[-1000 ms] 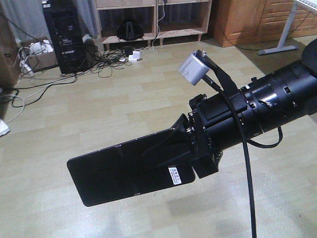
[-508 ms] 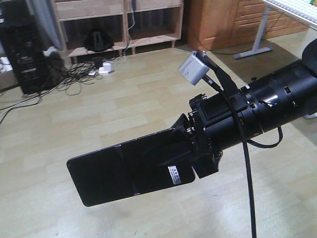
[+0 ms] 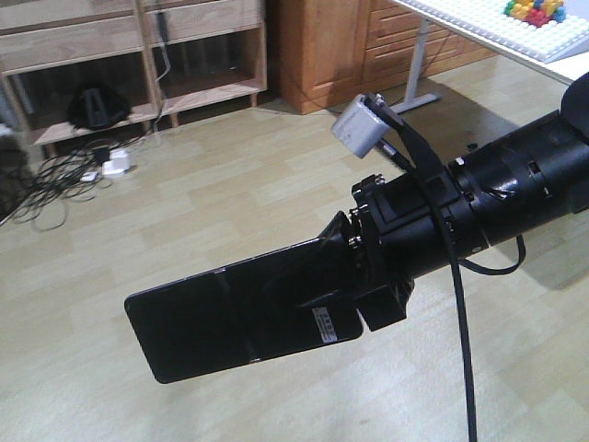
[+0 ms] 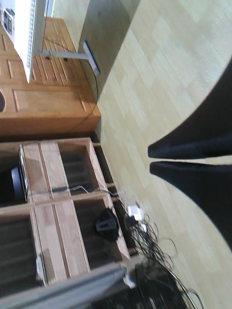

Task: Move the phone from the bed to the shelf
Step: 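Carry the phone in the right gripper while driving to the shelf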

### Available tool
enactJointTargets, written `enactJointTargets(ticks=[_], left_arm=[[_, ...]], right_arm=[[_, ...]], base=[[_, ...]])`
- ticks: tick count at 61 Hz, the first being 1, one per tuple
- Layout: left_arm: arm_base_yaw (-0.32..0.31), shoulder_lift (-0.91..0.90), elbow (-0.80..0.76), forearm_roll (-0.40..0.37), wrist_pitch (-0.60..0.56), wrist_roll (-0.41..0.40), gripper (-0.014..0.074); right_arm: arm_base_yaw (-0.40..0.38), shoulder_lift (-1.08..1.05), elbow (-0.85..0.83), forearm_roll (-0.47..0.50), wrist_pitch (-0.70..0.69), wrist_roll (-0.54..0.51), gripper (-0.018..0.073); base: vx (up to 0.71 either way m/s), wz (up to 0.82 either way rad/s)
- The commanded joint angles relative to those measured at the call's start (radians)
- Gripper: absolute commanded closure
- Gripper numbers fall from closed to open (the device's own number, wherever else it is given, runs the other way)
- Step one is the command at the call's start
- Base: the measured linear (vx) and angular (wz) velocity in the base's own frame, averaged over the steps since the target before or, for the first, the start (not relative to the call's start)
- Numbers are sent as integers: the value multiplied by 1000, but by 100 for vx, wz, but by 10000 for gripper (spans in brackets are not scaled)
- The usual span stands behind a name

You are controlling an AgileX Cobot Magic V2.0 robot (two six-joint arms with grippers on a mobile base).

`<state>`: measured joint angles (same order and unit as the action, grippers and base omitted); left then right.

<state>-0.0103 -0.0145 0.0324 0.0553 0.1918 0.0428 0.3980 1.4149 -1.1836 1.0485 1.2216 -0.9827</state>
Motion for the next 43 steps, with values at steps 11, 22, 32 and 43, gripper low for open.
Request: enactJointTargets(ticks=[11,22,32,43], left_arm=[[-2,-11,-26,-5,-73,-4,596],[-2,-11,-26,-5,-73,-4,596],[-2,-11,-26,-5,-73,-4,596],[-2,-11,-26,-5,-73,-4,596]], right_arm=[[1,-36,-24,81,68,-7,560],[1,-36,-24,81,68,-7,560],[1,-36,-24,81,68,-7,560],[1,-36,-24,81,68,-7,560]], base=[[46,-19],[47,-11],[47,-8],[46,-9]])
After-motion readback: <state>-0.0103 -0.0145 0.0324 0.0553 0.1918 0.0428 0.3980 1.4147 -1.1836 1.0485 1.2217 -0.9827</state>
